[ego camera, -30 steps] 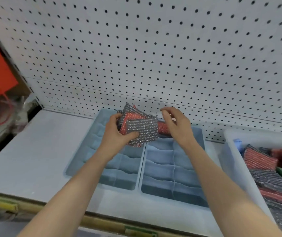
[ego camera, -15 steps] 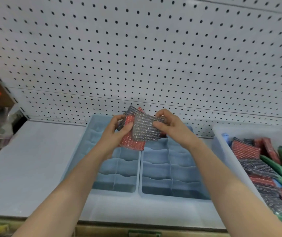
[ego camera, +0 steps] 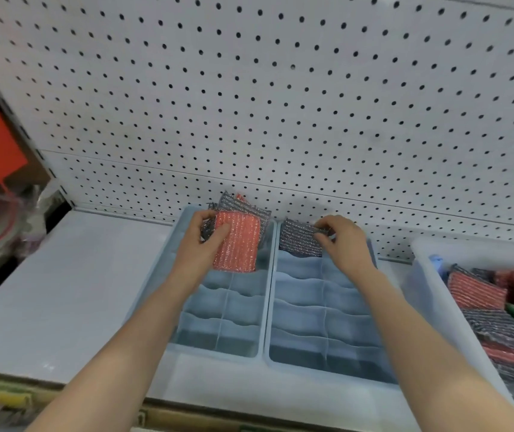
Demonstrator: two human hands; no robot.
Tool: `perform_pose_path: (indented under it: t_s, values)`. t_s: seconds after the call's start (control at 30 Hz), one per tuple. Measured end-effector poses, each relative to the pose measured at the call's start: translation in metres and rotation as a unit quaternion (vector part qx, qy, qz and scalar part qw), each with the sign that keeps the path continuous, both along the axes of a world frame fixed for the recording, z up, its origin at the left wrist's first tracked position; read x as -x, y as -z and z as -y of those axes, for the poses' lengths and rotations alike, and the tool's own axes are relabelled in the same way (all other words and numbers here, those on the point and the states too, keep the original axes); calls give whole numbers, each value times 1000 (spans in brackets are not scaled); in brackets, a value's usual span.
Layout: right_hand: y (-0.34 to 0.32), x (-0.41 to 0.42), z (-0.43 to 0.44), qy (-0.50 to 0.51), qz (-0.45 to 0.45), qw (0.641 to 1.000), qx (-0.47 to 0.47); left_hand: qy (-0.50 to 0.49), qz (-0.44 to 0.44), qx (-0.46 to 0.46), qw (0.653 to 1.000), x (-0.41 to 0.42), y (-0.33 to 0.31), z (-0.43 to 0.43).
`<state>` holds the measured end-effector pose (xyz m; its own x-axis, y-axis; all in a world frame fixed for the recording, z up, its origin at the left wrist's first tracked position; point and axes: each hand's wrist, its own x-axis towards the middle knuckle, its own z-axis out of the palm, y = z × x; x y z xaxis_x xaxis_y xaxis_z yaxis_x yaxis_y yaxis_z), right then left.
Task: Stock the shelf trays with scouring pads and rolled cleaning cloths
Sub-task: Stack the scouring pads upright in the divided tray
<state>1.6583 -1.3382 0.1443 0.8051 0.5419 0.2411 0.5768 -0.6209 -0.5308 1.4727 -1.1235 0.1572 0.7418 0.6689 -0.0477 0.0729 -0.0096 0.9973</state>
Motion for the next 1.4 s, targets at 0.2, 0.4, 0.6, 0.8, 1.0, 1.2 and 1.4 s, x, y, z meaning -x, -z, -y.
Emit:
perform_pose_path:
  t_s: [0.2,0.4,0.6,0.8,1.0,1.2,1.4]
  values:
    - [21,4,-8,-17,138,990,-1,9,-1,-2,1000,4,-2,4]
    - [32,2,-8,-16,132,988,80,30,-6,-6,1000,4,-2,8]
    - [-42,28,-40,-91,-50,989,-105,56,3,-22,998,2,-5,16]
    - [-54,36,-46,-175,-253,943,-127,80,10,-26,996,5,-10,25]
    - [-43,44,-34,-108,-294,939,-141,74,-2,-39,996,5,-7,28]
    - [-38,24,-7,-2,-204,961,-185,28,-24,-35,999,6,1,25]
    - [-16,10,6,15,6,1000,10,-2,-25,-46,999,12,2,18]
